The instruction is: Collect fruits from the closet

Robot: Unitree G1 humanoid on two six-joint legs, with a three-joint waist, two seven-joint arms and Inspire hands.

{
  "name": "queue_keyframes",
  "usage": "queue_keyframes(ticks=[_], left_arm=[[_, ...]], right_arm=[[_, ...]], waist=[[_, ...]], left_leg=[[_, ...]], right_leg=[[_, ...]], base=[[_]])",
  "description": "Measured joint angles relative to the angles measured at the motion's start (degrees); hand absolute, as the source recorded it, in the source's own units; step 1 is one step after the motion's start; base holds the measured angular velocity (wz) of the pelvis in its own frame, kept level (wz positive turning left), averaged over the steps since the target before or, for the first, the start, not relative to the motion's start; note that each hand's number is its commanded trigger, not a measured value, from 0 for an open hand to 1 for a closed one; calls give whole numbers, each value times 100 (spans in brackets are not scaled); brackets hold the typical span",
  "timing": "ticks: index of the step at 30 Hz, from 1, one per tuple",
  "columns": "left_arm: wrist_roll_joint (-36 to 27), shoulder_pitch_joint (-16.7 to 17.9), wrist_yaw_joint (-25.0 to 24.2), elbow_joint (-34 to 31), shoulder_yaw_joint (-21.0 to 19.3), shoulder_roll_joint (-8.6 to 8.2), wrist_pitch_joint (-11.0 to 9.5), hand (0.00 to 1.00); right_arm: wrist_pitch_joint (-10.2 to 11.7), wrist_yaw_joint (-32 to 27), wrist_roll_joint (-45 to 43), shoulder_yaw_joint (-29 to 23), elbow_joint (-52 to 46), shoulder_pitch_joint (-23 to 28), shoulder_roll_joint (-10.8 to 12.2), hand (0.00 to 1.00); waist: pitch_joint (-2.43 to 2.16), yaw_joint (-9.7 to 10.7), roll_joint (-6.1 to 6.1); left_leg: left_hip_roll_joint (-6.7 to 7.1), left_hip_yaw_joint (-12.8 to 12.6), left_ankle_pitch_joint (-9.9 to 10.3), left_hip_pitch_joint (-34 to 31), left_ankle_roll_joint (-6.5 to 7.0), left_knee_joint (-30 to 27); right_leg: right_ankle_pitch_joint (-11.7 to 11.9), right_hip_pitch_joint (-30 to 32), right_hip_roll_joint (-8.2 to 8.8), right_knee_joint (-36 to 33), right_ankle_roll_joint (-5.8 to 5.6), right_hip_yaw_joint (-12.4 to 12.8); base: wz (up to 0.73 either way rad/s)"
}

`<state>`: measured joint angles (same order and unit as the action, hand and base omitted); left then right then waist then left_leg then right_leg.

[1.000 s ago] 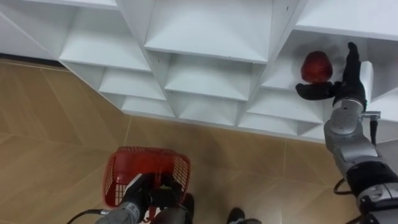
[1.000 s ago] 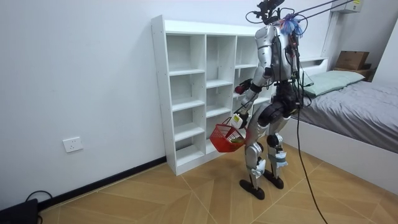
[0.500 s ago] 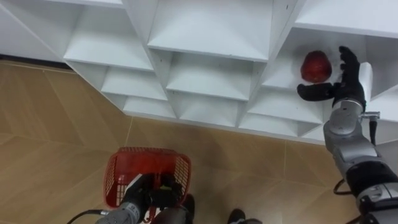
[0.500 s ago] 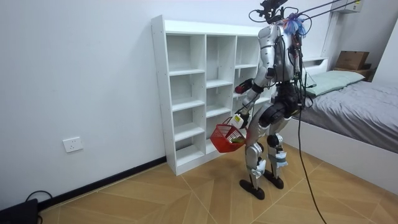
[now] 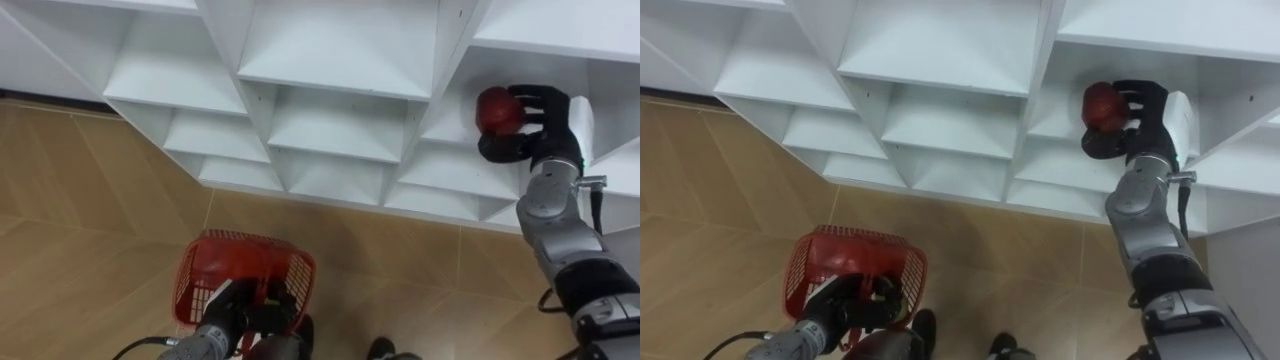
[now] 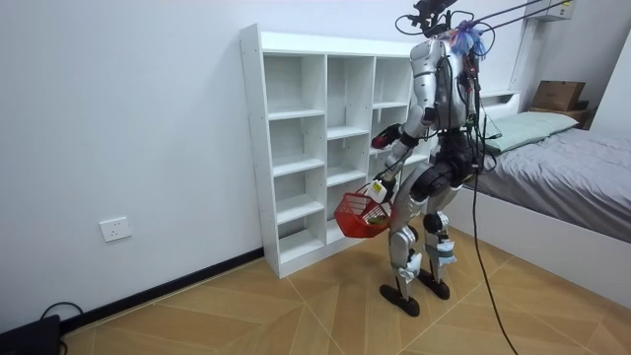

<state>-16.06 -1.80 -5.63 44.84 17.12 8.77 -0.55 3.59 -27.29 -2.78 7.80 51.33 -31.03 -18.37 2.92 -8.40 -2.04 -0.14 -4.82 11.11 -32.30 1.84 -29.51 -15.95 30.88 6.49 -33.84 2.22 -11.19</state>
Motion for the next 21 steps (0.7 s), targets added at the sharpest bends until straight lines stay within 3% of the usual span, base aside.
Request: queue_keyframes(ticks=[21], left_arm=[[-1, -4, 1, 0, -8, -19, -1, 100]], right_arm=[[-1, 70, 2, -4, 0, 0, 0, 100]], waist=[[3, 3, -8]], left_leg=[[-1, 1, -2, 10, 0, 3]], right_leg=[[3, -10, 1, 7, 4, -1]], base=[[0]])
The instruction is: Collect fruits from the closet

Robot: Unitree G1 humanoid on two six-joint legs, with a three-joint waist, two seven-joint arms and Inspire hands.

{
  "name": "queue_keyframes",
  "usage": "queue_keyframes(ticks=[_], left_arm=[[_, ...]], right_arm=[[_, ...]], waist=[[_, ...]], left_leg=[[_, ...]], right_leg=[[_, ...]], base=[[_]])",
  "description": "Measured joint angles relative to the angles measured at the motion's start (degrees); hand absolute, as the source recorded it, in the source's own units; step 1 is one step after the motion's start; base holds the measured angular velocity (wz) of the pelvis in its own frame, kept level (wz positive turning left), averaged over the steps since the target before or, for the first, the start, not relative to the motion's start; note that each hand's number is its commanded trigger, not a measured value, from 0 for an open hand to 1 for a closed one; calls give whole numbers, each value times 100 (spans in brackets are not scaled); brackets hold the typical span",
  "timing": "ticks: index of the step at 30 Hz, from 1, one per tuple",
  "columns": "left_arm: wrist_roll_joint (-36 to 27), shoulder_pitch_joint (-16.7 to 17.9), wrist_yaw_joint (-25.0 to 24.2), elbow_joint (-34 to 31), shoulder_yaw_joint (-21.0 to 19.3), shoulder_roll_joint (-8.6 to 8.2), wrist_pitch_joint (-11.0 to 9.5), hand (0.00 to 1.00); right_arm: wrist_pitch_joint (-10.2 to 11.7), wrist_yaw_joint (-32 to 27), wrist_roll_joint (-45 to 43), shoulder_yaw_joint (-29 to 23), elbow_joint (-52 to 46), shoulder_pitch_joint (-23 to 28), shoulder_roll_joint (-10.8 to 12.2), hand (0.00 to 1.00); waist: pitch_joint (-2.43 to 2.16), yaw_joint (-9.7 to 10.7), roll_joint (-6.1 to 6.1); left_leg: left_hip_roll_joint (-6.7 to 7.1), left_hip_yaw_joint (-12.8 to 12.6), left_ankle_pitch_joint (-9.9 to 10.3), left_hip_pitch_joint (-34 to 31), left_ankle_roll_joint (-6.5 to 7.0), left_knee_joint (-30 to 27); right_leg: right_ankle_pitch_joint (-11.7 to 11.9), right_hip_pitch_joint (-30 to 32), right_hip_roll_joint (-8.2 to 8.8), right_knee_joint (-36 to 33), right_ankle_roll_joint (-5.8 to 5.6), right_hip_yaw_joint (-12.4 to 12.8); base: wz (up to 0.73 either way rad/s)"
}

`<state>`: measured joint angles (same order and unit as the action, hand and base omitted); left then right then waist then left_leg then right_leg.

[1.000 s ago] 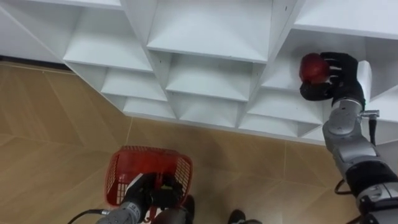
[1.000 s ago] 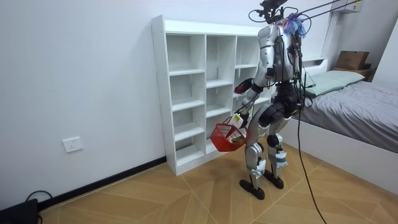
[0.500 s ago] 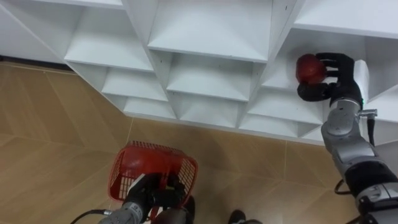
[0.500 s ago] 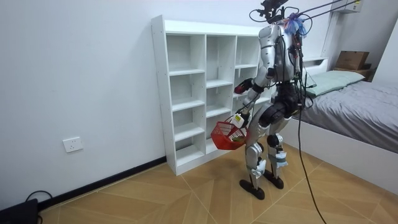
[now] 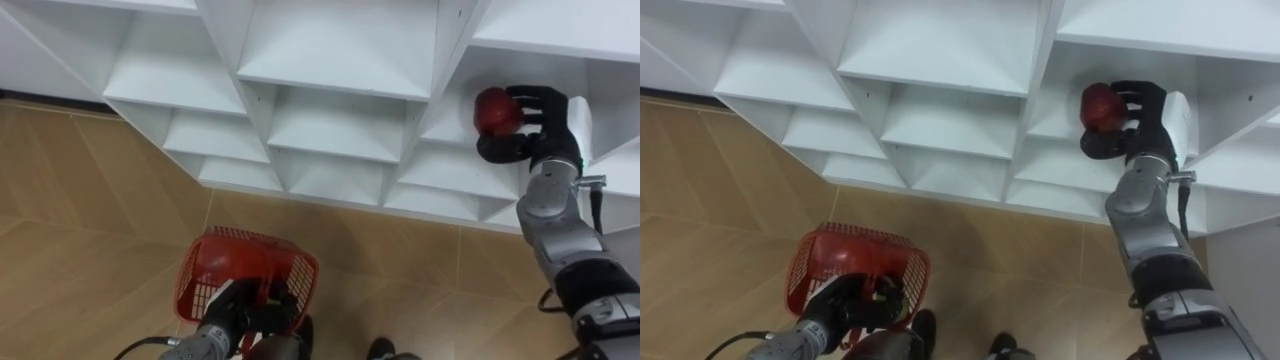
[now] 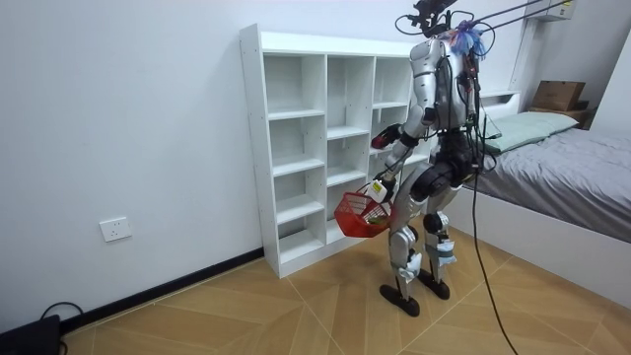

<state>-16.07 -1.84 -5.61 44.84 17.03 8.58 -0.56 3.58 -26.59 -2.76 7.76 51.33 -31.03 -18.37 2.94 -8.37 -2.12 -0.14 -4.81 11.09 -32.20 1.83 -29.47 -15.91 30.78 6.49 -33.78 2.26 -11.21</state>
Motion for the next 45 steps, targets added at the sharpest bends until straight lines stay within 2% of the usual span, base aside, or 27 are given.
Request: queue_keyframes(ticks=[8, 15, 19, 20, 26, 28, 32, 36, 37, 39, 43, 45], left_arm=[[-3, -114, 50, 5, -8, -4, 0, 100], [-10, -119, 49, 5, -53, -2, 0, 100], [-8, -123, 46, 19, -48, 13, -25, 100], [-8, -125, 40, 19, -48, 8, -36, 100], [-8, -130, 38, 89, -55, 16, -97, 100], [-10, -114, 41, 89, -55, 25, -101, 100], [-4, -124, 44, 88, -83, 21, -117, 100], [-11, -123, 42, 37, -83, 10, -143, 100], [-7, -119, 40, 9, -83, 1, -143, 100], [-8, -117, 34, -51, -85, -34, -159, 100], [-3, -121, 39, -197, -114, -28, -194, 100], [8, -114, 34, -161, -111, -109, -228, 100]], right_arm=[[-31, 304, 48, 17, -345, 112, 54, 100], [-26, 561, 0, 36, -683, 426, 143, 100], [12, 694, -7, 263, -798, 634, 156, 100], [14, 747, 4, 285, -951, 737, 164, 100], [83, 857, 52, 424, -1198, 1057, 265, 100], [84, 937, 84, 461, -1322, 1160, 265, 100], [182, 1165, 62, 521, -1540, 1363, 280, 100], [189, 1437, -83, 605, -1730, 1591, 346, 100], [193, 1490, -87, 620, -1730, 1644, 361, 100], [207, 1692, -83, 685, -1833, 1971, 367, 100], [207, 1946, -90, 811, -1910, 2223, 391, 100], [207, 2058, -197, 901, -1916, 2392, 421, 100]], waist=[[-9, 32, -16], [-51, 92, -38], [-65, 184, -49], [-106, 179, -54], [-114, 222, -43], [-135, 241, -28], [-151, 378, -2], [-157, 509, 8], [-157, 511, 8], [-190, 493, 46], [-198, 502, 59], [-197, 504, 61]], left_leg=[[-3, 9, -1, 90, -1, 33], [-36, 43, -32, 409, -7, 207], [-47, 29, -32, 588, -6, 242], [-58, 26, -32, 604, -6, 283], [-118, -54, -32, 918, -6, 408], [-124, -82, -36, 1000, 0, 473], [-125, -133, -40, 1137, 9, 492], [-136, -198, -40, 1246, 9, 534], [-143, -212, -39, 1287, 8, 553], [-177, -239, -38, 1411, 5, 632], [-185, -308, -41, 1493, 1, 710], [-175, -322, -53, 1629, -13, 811]], right_leg=[[6, -108, -2, 68, 3, -27], [108, -543, -63, 428, -22, -127], [117, -797, -76, 559, -31, -200], [140, -810, -100, 606, -36, -183], [242, -1151, -179, 851, -36, -161], [271, -1229, -193, 924, -47, -150], [274, -1366, -183, 920, -54, -144], [271, -1419, -198, 934, -57, -69], [276, -1453, -211, 958, -61, -45], [337, -1595, -270, 1124, -69, -1], [348, -1611, -266, 1132, -62, 42], [360, -1754, -272, 1239, -62, 27]], base=[[0], [2], [7], [-4], [-6], [-5], [0], [-7], [-10], [-10], [-11], [0]])
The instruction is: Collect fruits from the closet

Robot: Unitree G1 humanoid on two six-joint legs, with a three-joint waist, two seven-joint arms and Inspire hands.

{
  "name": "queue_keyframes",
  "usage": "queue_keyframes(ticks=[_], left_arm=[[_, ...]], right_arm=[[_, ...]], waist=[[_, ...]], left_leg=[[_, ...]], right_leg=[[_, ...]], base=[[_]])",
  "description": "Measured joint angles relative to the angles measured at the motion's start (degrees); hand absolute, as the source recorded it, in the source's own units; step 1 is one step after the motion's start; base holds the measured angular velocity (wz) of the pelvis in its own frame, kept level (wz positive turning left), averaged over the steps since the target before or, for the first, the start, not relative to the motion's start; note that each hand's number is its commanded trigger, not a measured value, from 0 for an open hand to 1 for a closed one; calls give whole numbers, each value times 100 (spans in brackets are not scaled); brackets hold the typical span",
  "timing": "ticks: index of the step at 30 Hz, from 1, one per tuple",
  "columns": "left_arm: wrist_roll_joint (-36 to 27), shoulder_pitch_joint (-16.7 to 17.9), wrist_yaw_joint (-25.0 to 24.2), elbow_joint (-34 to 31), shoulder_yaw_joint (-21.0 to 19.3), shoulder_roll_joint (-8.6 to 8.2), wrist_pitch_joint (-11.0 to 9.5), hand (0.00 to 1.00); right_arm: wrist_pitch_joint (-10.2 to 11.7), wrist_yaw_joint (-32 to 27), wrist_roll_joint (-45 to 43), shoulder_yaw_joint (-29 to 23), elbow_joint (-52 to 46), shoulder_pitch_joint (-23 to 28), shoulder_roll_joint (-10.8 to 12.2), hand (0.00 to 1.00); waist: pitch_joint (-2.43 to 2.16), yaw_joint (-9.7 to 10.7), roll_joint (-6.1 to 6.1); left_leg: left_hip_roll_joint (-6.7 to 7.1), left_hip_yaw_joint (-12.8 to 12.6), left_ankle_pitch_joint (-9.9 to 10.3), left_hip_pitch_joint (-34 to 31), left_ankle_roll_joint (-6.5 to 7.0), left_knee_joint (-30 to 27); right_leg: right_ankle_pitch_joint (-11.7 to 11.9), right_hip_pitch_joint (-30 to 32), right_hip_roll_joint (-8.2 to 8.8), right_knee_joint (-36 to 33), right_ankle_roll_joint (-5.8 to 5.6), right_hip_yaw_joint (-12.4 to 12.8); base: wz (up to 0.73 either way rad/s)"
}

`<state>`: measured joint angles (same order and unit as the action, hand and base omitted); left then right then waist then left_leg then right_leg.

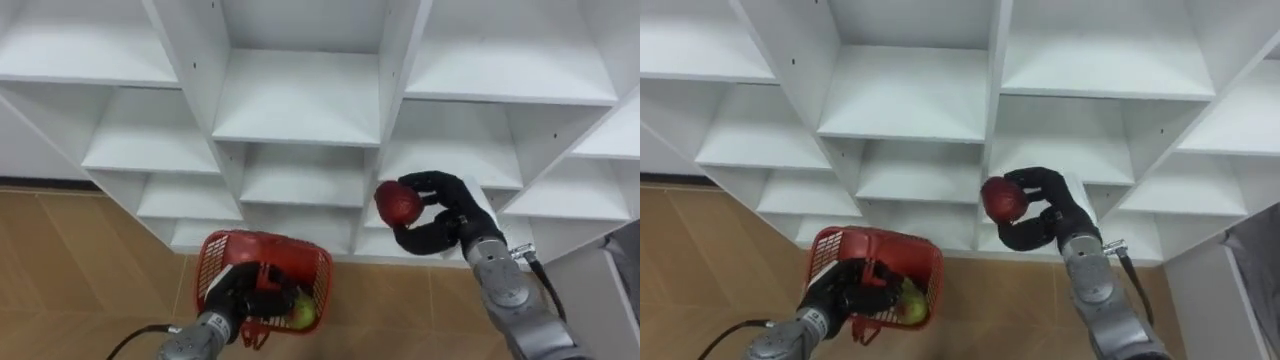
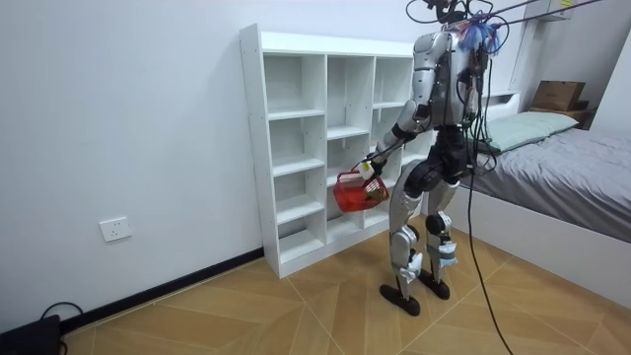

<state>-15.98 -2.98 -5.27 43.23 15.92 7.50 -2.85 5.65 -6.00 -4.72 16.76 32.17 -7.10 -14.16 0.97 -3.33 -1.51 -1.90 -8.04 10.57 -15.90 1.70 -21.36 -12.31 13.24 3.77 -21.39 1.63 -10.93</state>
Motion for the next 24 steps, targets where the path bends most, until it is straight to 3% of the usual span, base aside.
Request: queue_keyframes(ticks=[5, 13, 24], left_arm=[[0, 19, -56, 175, -1, -94, -6, 100], [60, 35, -72, 194, 4, -92, -6, 100], [110, 32, -274, -10, 8, -158, -12, 100]], right_arm=[[0, 284, -7, 0, 49, 231, 196, 100], [-1, 500, -232, 55, 49, 378, 557, 100], [-1, 666, -479, 127, 74, 390, 595, 100]], waist=[[0, -2, 7], [-2, 43, 6], [1, 142, 15]], left_leg=[[32, 30, -10, 361, -17, 224], [63, 2, -10, 663, -17, 414], [56, 42, -6, 662, -19, 389]], right_leg=[[34, -406, -31, 302, -30, -36], [49, -706, -37, 481, -61, -31], [58, -730, -65, 525, -70, -16]], base=[[5], [-2], [1]])
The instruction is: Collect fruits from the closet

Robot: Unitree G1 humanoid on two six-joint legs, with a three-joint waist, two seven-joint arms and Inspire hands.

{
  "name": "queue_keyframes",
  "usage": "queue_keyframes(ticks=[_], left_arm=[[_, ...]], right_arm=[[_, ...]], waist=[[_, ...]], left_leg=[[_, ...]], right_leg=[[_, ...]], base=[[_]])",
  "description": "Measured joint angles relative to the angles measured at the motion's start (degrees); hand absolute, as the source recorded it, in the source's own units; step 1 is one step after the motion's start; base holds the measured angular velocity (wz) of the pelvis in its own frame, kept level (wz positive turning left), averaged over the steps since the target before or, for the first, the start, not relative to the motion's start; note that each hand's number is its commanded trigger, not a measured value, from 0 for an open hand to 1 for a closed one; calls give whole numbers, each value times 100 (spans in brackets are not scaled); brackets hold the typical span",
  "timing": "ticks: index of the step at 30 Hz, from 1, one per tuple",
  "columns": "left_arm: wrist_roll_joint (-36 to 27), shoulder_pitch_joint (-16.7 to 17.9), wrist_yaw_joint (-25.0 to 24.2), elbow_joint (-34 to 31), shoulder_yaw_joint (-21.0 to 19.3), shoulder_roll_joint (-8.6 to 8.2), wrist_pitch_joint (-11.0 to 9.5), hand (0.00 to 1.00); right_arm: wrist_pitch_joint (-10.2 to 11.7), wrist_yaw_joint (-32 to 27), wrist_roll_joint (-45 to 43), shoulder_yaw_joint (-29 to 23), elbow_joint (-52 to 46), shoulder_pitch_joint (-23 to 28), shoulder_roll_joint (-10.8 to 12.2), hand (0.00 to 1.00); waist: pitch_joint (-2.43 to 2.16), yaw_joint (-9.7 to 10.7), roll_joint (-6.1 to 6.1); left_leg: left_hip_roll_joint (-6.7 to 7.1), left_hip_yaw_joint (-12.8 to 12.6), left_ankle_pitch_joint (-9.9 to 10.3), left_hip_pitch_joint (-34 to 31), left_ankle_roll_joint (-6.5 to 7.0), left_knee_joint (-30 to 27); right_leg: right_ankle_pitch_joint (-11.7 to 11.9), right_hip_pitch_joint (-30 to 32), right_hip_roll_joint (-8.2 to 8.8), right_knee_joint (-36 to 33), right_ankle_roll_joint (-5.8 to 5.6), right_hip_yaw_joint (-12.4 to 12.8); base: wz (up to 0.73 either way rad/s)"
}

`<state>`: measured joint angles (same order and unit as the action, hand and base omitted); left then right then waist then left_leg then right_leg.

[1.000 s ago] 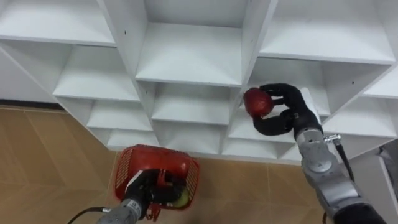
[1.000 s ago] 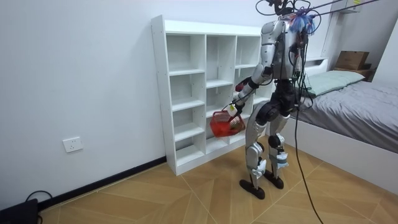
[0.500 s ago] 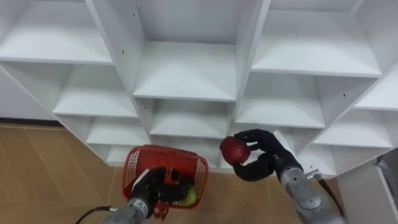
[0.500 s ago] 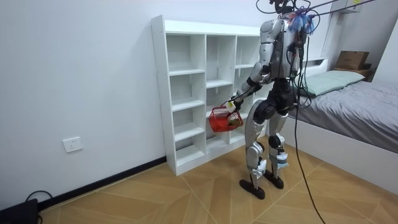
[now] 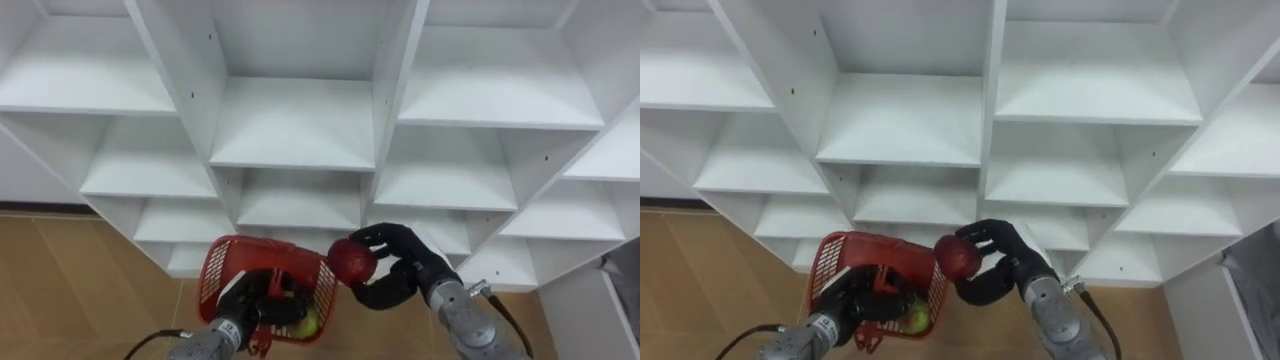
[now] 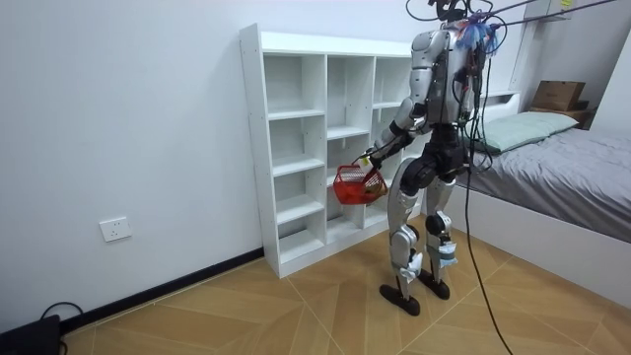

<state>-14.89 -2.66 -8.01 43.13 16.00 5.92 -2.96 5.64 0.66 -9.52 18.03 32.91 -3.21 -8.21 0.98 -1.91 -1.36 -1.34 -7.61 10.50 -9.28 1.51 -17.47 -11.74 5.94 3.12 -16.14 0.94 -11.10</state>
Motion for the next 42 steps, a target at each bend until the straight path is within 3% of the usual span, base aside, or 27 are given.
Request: queue_keyframes(ticks=[10, 42], left_arm=[[-11, -8, -166, -36, 252, -57, -67, 100], [-114, -17, -331, -36, 459, -76, -130, 100]], right_arm=[[0, -49, 5, 108, 284, -4, -8, 100], [-20, -48, 51, 389, 761, -24, -7, 100]], waist=[[13, -5, 161], [17, -19, 154]], left_leg=[[-4, -18, -1, -61, -1, 30], [3, -56, -2, -212, 1, 6]], right_leg=[[24, 59, -1, 9, 0, 12], [3, 246, 22, -51, -5, 26]], base=[[0], [0]])
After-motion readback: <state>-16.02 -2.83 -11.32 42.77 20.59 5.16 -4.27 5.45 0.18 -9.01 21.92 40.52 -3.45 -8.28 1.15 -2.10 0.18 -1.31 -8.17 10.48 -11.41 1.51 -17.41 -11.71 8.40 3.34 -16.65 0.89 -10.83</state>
